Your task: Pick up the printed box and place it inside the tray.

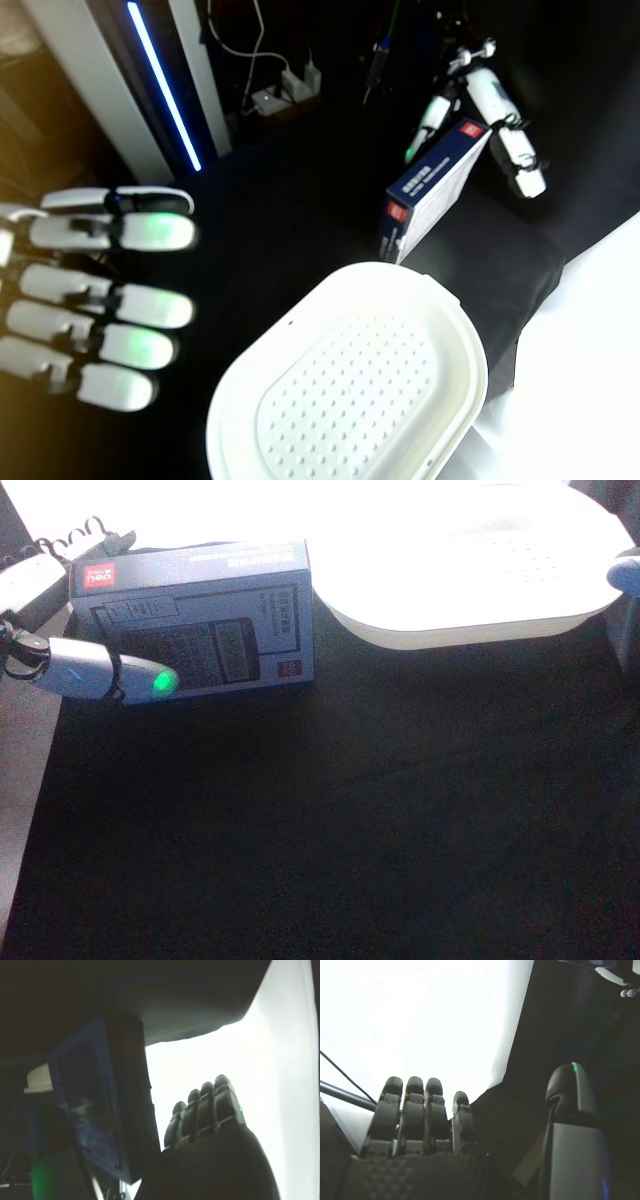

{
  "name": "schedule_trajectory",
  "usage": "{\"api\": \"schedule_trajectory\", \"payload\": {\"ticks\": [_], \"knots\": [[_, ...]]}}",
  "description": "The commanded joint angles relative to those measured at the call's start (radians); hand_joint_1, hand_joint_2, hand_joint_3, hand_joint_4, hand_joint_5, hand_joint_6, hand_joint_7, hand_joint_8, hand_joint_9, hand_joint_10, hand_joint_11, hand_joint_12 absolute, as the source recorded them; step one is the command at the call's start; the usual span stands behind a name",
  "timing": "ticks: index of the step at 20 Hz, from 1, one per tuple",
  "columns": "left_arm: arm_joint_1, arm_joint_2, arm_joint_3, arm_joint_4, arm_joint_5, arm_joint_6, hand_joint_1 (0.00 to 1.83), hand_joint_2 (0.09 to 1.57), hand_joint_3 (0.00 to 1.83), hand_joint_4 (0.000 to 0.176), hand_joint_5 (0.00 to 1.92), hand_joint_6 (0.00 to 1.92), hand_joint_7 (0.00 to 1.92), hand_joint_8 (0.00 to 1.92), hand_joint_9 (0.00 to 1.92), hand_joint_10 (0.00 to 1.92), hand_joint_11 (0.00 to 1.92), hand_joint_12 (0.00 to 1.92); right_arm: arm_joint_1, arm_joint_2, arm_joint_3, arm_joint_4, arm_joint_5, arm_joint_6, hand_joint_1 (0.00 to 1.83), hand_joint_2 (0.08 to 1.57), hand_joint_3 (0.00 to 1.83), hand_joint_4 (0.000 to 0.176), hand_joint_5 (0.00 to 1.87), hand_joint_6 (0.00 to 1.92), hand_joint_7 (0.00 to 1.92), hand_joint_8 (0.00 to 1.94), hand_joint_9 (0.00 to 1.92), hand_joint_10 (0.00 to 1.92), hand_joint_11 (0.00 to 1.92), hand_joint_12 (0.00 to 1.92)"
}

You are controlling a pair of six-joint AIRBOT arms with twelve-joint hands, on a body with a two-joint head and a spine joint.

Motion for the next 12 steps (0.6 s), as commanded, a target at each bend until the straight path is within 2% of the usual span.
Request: {"api": "schedule_trajectory", "payload": {"ticks": [1, 2, 3, 4, 5, 6, 7, 9, 10, 11, 12], "knots": [[-0.008, -0.003, 0.008, 0.003, -0.107, -0.014, 1.07, 0.84, 0.02, 0.0, 0.39, 0.04, 0.5, 0.03, 0.53, 0.06, 0.02, 1.1, 0.014, 0.005, 0.007, 0.025, 0.114, 0.005, 0.75, 0.85, 0.0, 0.121, 0.15, 0.0, 0.21, 0.0, 0.14, 0.0, 0.0, 0.32], [-0.008, -0.007, 0.011, 0.003, -0.11, -0.019, 1.22, 0.98, 0.02, 0.0, 0.76, 0.15, 0.88, 0.09, 0.89, 0.15, 0.35, 1.22, 0.014, 0.005, 0.007, 0.025, 0.114, 0.005, 0.76, 0.86, 0.0, 0.11, 0.15, 0.0, 0.21, 0.0, 0.13, 0.0, 0.0, 0.29], [-0.009, -0.008, 0.011, 0.003, -0.115, -0.021, 1.27, 1.05, 0.01, 0.0, 1.01, 0.55, 1.07, 0.8, 1.03, 0.68, 0.58, 1.52, 0.014, 0.005, 0.008, 0.025, 0.114, 0.005, 0.77, 0.86, 0.0, 0.101, 0.16, 0.0, 0.21, 0.0, 0.13, 0.01, 0.0, 0.29], [-0.009, -0.008, 0.011, 0.006, -0.116, -0.023, 1.29, 1.06, 0.0, 0.0, 1.05, 0.64, 1.13, 0.95, 1.23, 0.9, 0.97, 1.52, 0.014, 0.005, 0.009, 0.025, 0.114, 0.005, 0.76, 0.86, 0.0, 0.1, 0.16, 0.0, 0.2, 0.0, 0.13, 0.0, 0.0, 0.33], [-0.01, -0.009, 0.011, 0.008, -0.117, -0.023, 1.29, 1.05, 0.0, 0.0, 1.06, 0.71, 1.22, 0.79, 1.32, 0.86, 1.16, 1.39, 0.014, 0.005, 0.009, 0.025, 0.114, 0.005, 0.75, 0.86, 0.0, 0.094, 0.15, 0.0, 0.19, 0.0, 0.13, 0.0, 0.0, 0.36], [-0.01, -0.009, 0.011, 0.008, -0.117, -0.024, 1.3, 1.05, 0.0, 0.0, 1.04, 0.73, 1.23, 0.79, 1.39, 0.85, 1.25, 1.38, 0.014, 0.004, 0.011, 0.025, 0.114, 0.005, 0.74, 0.86, 0.0, 0.086, 0.13, 0.0, 0.19, 0.0, 0.13, 0.0, 0.0, 0.4], [-0.01, -0.008, 0.008, 0.009, -0.12, -0.029, 1.29, 1.05, 0.0, 0.0, 1.03, 0.72, 1.21, 0.85, 1.42, 0.94, 1.3, 1.48, 0.014, 0.002, 0.011, 0.025, 0.114, 0.005, 0.73, 0.85, 0.0, 0.09, 0.14, 0.0, 0.2, 0.0, 0.13, 0.0, 0.0, 0.45], [-0.01, -0.008, 0.003, 0.012, -0.138, -0.032, 1.29, 1.05, 0.0, 0.0, 1.04, 0.71, 1.22, 0.82, 1.34, 0.96, 1.2, 1.57, 0.014, 0.0, 0.011, 0.025, 0.114, 0.005, 0.74, 0.84, 0.0, 0.077, 0.14, 0.0, 0.22, 0.01, 0.15, 0.01, 0.0, 0.5], [-0.009, -0.008, 0.003, 0.012, -0.146, -0.04, 1.29, 1.05, 0.0, 0.0, 1.02, 0.77, 1.22, 0.8, 1.33, 0.93, 1.18, 1.52, 0.014, 0.0, 0.011, 0.025, 0.114, 0.005, 0.73, 0.84, 0.0, 0.071, 0.15, 0.0, 0.24, 0.01, 0.16, 0.01, 0.0, 0.58], [-0.009, -0.008, 0.003, 0.014, -0.158, -0.054, 1.29, 1.06, 0.0, 0.0, 1.01, 0.75, 1.18, 0.9, 1.32, 1.0, 1.16, 1.56, 0.014, 0.0, 0.011, 0.025, 0.114, 0.005, 0.71, 0.85, 0.0, 0.074, 0.15, 0.0, 0.24, 0.0, 0.16, 0.0, 0.0, 0.62], [-0.008, -0.007, 0.003, 0.019, -0.176, -0.072, 1.29, 1.07, 0.0, 0.0, 1.03, 0.7, 1.15, 0.97, 1.3, 1.09, 1.17, 1.59, 0.014, 0.0, 0.011, 0.025, 0.114, 0.005, 0.71, 0.85, 0.0, 0.075, 0.15, 0.0, 0.23, 0.0, 0.15, 0.0, 0.0, 0.53]]}}
